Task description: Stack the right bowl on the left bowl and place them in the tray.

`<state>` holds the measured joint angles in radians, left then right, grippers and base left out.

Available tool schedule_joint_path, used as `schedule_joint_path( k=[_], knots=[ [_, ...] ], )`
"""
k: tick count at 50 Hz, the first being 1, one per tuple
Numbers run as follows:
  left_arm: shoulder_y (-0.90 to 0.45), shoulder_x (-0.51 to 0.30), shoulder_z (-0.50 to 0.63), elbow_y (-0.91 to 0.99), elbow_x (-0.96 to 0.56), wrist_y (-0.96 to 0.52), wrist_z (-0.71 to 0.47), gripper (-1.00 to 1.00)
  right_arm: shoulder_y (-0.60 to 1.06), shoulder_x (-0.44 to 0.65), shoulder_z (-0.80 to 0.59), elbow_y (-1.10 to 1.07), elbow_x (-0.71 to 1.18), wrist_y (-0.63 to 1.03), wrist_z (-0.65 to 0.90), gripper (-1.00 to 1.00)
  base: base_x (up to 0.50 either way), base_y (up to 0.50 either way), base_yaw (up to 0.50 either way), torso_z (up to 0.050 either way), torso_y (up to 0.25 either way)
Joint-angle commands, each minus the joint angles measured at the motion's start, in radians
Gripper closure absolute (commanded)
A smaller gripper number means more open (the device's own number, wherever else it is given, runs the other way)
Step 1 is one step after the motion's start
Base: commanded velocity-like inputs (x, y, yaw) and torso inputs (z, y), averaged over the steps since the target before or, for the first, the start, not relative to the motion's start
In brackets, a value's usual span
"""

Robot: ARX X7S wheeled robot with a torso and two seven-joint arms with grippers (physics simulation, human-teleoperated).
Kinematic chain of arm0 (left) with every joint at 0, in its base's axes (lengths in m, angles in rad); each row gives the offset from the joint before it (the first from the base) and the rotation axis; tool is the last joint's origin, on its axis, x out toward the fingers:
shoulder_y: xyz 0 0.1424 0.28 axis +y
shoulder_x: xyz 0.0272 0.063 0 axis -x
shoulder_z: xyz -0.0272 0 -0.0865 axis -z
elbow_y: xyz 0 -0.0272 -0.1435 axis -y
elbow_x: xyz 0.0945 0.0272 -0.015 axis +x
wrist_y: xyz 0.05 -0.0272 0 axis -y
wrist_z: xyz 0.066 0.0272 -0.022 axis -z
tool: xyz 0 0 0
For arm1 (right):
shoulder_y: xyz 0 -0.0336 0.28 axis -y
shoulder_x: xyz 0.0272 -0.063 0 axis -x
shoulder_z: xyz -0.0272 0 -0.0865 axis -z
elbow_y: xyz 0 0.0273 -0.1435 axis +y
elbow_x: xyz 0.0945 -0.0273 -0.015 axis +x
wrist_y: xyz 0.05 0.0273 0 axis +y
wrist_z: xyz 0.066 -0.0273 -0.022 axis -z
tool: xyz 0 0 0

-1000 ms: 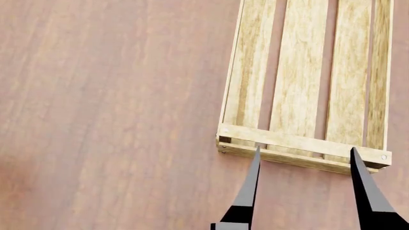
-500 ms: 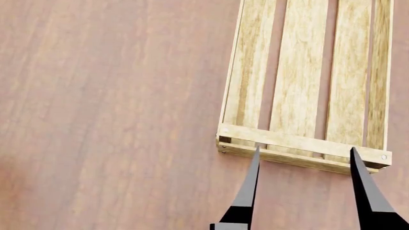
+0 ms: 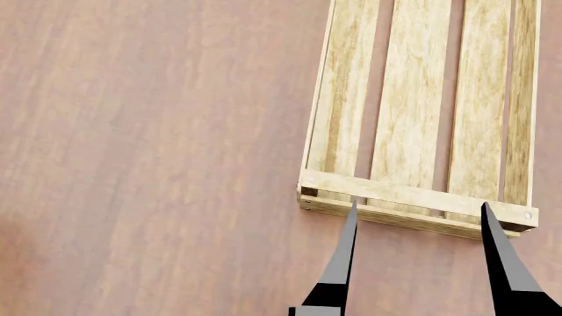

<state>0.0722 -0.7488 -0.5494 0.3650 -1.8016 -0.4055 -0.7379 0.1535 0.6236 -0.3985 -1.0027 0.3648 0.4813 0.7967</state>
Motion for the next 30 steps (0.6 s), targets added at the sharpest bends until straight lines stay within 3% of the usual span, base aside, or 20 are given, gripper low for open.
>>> schedule_joint_path(
  k=[1,30],
  knots=[
    [-0.009,0.024,-0.034,-0.002,-0.005,0.029,0.036,1.0,0.001,-0.016,0.024,0.019,-0.008,-0.026,-0.039,-1.0,0.0,0.0,0.0,0.0,0.0],
    [-0.005,0.033,-0.018,-0.03,0.009,0.026,0.028,1.0,0.01,-0.009,0.015,0.017,0.002,-0.024,-0.028,-1.0,0.0,0.0,0.0,0.0,0.0]
  ],
)
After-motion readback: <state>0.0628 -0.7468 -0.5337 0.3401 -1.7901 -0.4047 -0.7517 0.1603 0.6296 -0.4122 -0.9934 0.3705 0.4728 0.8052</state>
